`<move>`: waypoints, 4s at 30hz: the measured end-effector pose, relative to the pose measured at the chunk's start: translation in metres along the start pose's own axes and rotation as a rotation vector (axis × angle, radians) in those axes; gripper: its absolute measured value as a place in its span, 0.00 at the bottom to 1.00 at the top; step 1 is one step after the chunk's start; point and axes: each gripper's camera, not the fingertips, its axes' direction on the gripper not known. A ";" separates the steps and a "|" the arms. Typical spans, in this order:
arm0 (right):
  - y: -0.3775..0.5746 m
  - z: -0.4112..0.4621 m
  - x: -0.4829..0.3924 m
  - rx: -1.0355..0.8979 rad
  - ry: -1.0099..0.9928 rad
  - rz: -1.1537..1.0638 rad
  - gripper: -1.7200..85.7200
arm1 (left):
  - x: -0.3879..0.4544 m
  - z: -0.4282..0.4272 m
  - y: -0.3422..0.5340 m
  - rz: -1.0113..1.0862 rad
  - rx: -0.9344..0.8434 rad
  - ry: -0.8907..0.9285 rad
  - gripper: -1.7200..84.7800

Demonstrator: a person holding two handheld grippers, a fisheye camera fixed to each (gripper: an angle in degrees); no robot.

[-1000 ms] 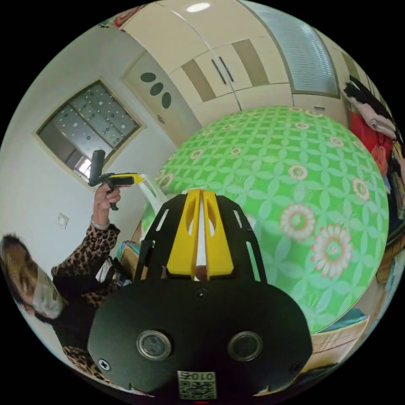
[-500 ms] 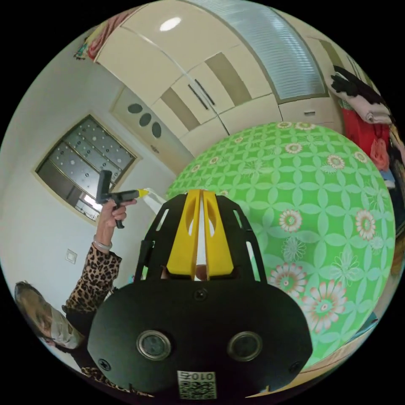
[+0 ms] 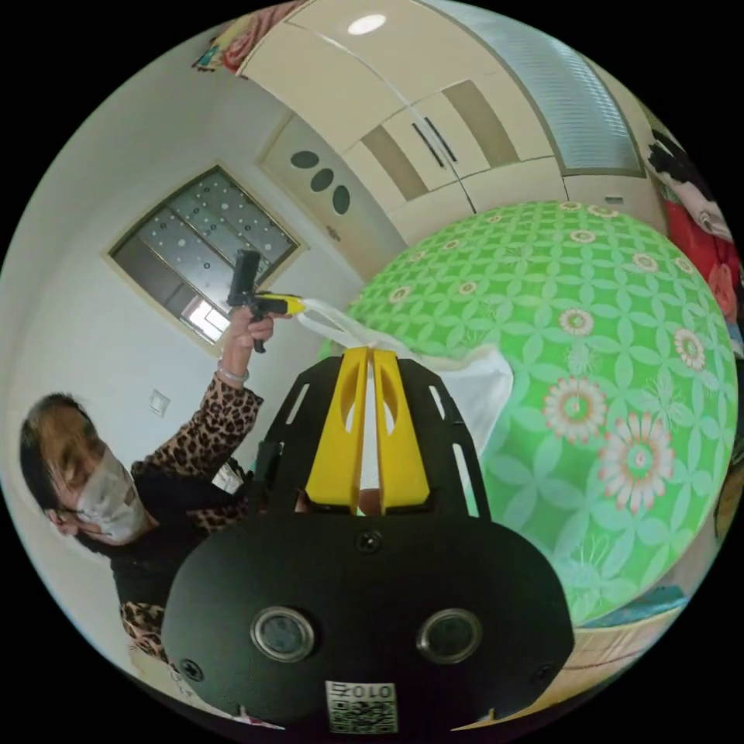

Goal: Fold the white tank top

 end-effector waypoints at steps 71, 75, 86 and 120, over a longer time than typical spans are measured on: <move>0.150 0.068 -0.049 -0.037 -0.166 -0.060 0.08 | 0.003 0.160 0.275 -0.092 0.010 0.298 0.07; 0.111 0.149 -0.095 -0.172 -0.179 -0.136 0.12 | -0.013 0.152 0.295 -0.129 0.098 0.341 0.07; 0.114 0.242 -0.097 -0.372 -0.133 -0.067 0.07 | -0.053 0.133 0.348 -0.155 0.254 0.494 0.06; 0.127 0.120 -0.026 -0.002 -0.516 0.065 0.07 | -0.110 0.088 0.312 -0.550 0.352 0.315 0.10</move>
